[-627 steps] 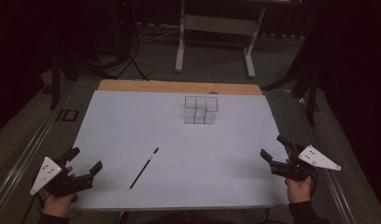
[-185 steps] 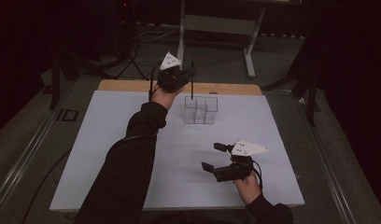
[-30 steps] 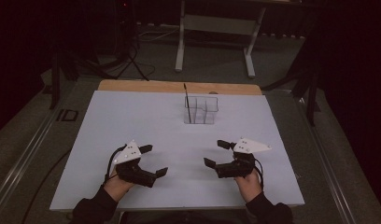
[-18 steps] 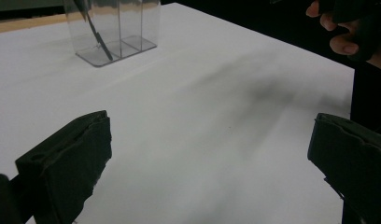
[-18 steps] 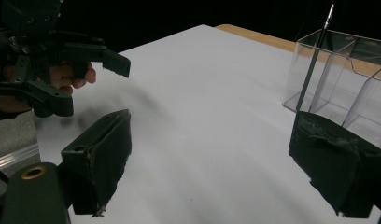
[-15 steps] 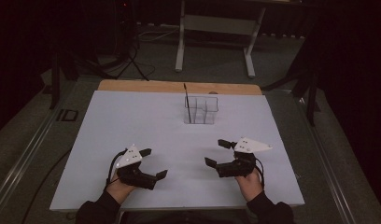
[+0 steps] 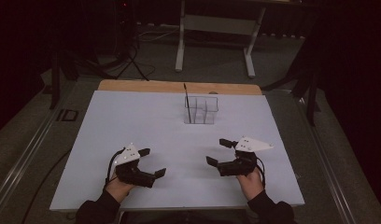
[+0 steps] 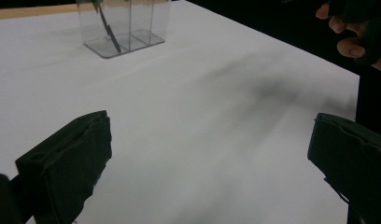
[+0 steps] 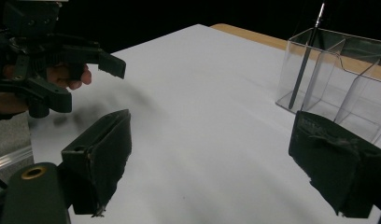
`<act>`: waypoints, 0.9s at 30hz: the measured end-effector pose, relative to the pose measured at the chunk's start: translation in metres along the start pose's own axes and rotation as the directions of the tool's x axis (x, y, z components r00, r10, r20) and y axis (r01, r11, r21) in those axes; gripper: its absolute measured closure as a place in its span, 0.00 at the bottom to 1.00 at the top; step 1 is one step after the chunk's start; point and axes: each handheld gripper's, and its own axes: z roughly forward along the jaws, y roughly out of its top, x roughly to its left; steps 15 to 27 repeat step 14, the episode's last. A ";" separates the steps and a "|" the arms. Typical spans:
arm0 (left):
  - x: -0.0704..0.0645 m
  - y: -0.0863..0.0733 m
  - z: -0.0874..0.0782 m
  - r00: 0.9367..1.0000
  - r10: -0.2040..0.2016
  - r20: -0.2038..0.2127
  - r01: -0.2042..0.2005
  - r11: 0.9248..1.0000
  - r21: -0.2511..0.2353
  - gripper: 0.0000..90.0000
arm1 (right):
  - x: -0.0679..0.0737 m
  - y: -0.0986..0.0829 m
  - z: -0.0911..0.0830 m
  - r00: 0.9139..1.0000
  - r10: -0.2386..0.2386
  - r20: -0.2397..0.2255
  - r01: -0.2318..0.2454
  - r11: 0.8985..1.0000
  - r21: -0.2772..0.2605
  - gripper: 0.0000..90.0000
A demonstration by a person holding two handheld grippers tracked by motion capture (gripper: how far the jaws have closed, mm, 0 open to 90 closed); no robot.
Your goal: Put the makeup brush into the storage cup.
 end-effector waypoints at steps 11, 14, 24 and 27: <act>0.001 0.001 0.000 1.000 -0.006 0.001 0.006 1.000 -0.007 0.00 | 0.000 -0.002 0.001 1.000 0.001 -0.007 -0.001 1.000 0.009 0.15; 0.001 0.001 0.000 1.000 -0.010 0.004 0.010 1.000 -0.009 0.00 | -0.001 -0.002 0.001 1.000 0.004 -0.006 -0.004 1.000 0.009 0.15; 0.001 0.001 0.000 1.000 -0.010 0.004 0.010 1.000 -0.009 0.00 | -0.001 -0.002 0.001 1.000 0.004 -0.006 -0.004 1.000 0.009 0.15; 0.001 0.001 0.000 1.000 -0.010 0.004 0.010 1.000 -0.009 0.00 | -0.001 -0.002 0.001 1.000 0.004 -0.006 -0.004 1.000 0.009 0.15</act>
